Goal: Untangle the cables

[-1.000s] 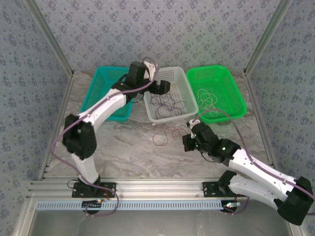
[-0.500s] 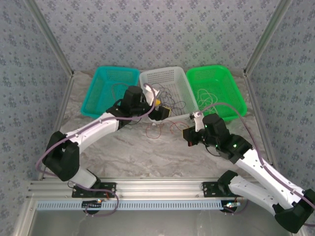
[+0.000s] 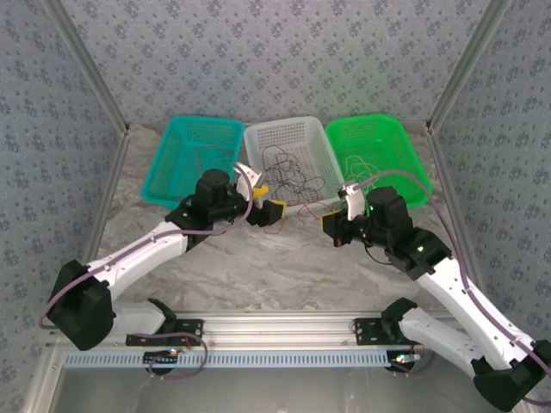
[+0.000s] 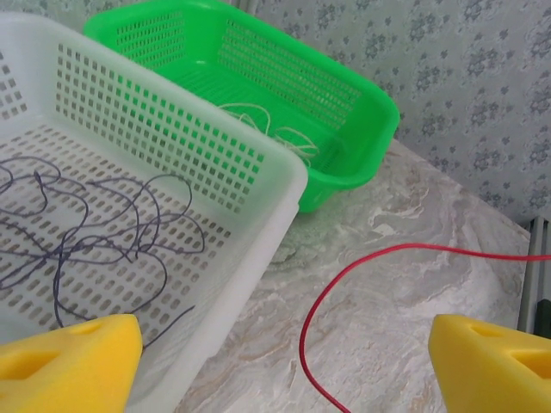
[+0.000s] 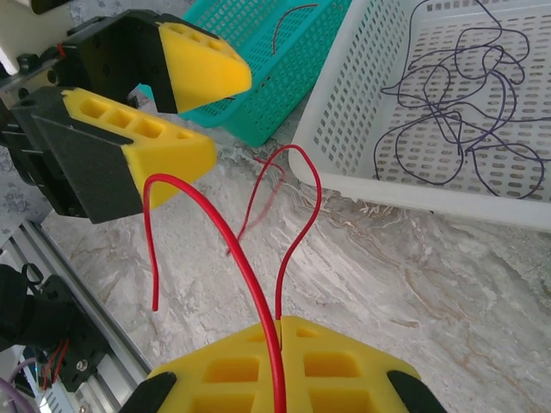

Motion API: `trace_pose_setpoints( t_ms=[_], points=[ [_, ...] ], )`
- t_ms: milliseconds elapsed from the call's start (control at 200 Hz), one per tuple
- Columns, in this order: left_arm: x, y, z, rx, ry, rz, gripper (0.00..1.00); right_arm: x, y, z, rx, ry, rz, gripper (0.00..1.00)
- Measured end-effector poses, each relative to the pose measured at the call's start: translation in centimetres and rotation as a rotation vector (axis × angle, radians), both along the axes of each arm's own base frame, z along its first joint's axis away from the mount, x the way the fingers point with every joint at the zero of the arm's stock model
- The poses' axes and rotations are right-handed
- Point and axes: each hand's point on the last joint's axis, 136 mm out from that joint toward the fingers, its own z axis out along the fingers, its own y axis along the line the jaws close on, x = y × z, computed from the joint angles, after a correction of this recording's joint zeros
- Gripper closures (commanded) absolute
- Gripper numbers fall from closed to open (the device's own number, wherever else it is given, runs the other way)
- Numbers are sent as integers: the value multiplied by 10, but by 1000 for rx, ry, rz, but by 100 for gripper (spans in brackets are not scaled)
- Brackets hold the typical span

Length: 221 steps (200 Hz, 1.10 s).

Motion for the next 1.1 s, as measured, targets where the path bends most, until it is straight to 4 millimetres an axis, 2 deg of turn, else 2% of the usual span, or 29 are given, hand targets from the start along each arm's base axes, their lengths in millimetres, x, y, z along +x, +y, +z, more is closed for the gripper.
trace_pose_setpoints(
  t_ms=[265,550,735,1104],
  points=[
    [-1,16,-41,64,71,75,15,-2,1,3,7,0,18,100],
    [0,22,-38,49,51,106,15,-2,2,3,12,2,26,100],
    [-1,25,-46,55,68,114,15,-2,2,8,21,-6,27,100],
    [12,27,-58,33,125,149,16,-4,2,18,44,-27,40,100]
  ],
)
